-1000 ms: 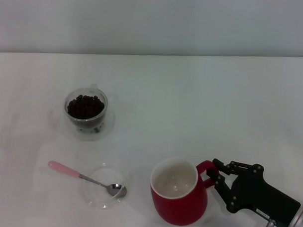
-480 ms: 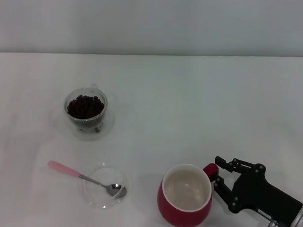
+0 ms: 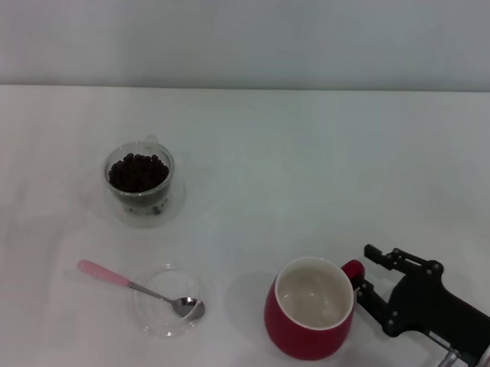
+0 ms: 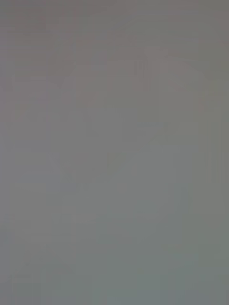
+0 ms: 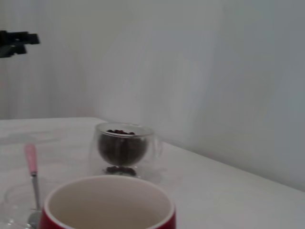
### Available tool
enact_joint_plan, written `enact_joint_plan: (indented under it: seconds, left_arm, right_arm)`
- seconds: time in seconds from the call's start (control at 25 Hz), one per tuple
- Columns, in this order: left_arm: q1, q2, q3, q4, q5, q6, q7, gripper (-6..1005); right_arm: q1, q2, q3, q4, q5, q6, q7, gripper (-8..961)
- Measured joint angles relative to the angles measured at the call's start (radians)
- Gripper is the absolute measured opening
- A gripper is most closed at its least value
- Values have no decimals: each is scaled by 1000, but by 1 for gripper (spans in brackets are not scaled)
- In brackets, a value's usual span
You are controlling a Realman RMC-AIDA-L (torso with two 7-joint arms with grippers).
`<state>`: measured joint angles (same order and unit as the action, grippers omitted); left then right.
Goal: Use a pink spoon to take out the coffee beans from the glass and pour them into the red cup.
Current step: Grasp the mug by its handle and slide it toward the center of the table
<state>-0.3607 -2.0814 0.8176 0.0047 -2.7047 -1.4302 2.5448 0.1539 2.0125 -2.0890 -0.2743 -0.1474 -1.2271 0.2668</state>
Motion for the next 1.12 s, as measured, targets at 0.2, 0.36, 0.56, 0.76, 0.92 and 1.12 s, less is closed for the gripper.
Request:
enact_joint_plan:
  seconds: [0.2,0.36,0.56,0.76,0.92,1.12]
  left_arm:
    - [4,1,1,0,1,-4,0,683]
    - [6,1,2,0,2,-4,0,683]
    - [3,1,1,0,2,2,2,683]
    - [-1,1,0,2,-1,-9,11,684]
    - [-4,1,1,3,1,-11,45,683]
    - [-3,-2,1,-1,2,-8,52,683]
  right_arm:
    - [0,0,32,46,0,-30,0,396]
    - [0,-2,36,76,-1,-64,0,550]
    - [0,-3,37,108,-7,-136,1,675]
    - [4,-8,38,137,0,-160,2,675]
    - [8,-10,43,155,1,-181,2,675]
    - [-2,-11,73,176,0,-246,2,675]
